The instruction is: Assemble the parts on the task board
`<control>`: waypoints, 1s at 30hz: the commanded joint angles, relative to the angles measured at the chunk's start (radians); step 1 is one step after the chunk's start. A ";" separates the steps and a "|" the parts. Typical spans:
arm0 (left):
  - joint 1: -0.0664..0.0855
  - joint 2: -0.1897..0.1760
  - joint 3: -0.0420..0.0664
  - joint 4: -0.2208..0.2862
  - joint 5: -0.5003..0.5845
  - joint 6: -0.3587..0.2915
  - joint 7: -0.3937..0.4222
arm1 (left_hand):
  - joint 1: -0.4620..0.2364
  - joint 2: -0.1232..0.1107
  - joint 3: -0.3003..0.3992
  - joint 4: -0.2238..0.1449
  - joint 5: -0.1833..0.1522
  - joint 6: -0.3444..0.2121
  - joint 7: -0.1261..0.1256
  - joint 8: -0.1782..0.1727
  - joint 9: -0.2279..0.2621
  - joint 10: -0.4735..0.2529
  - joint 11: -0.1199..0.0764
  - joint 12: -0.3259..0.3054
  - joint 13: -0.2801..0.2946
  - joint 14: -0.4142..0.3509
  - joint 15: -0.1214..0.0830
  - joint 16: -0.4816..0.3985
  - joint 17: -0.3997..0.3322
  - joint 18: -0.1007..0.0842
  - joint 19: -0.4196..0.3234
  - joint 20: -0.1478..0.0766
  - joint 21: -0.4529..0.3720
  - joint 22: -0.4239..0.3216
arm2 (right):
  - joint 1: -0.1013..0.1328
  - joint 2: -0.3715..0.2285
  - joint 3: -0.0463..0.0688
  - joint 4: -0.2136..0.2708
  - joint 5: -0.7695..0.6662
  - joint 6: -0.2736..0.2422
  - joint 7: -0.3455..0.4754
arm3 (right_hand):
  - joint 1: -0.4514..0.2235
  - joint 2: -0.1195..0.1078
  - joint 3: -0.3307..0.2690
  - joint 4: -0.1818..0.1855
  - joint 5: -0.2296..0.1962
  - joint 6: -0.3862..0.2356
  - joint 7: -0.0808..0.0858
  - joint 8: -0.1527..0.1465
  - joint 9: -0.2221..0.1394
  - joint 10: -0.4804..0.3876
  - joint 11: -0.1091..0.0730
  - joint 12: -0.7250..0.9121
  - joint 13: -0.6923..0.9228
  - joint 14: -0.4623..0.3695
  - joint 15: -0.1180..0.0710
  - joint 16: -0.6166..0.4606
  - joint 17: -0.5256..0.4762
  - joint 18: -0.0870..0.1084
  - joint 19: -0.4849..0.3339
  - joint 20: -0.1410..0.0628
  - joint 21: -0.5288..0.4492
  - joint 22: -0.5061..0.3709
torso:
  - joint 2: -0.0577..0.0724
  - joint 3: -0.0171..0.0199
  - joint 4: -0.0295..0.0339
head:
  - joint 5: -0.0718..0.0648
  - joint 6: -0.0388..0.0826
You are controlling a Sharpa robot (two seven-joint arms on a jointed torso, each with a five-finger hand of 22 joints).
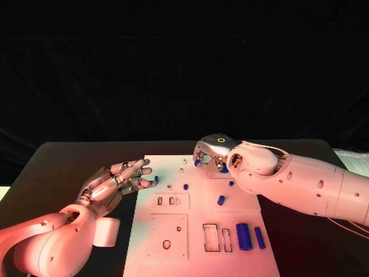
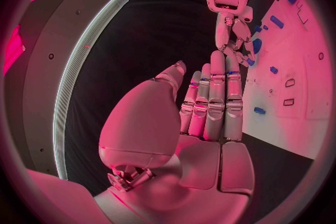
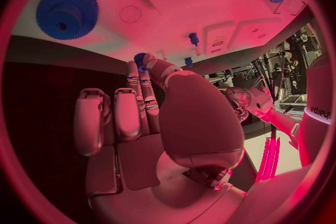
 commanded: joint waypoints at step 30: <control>0.002 0.009 0.001 0.000 0.001 0.027 0.002 | -0.006 -0.002 0.006 -0.003 -0.005 -0.004 0.008 -0.004 -0.001 -0.005 0.001 -0.004 -0.002 -0.012 0.001 0.006 0.003 0.010 -0.007 0.004 0.002 0.001 | 0.004 0.125 -0.009 -0.130 -0.021 -0.025 -0.005 | 0.013 0.012 0.006 -0.005 0.007 -0.004 0.011 -0.009 0.005 0.024 -0.024 -0.007 -0.005 0.044 -0.002 0.007 0.000 -0.017 0.004 0.001 0.010 0.005 | 0.012 -0.0059 0.0145 | 0.000 0.000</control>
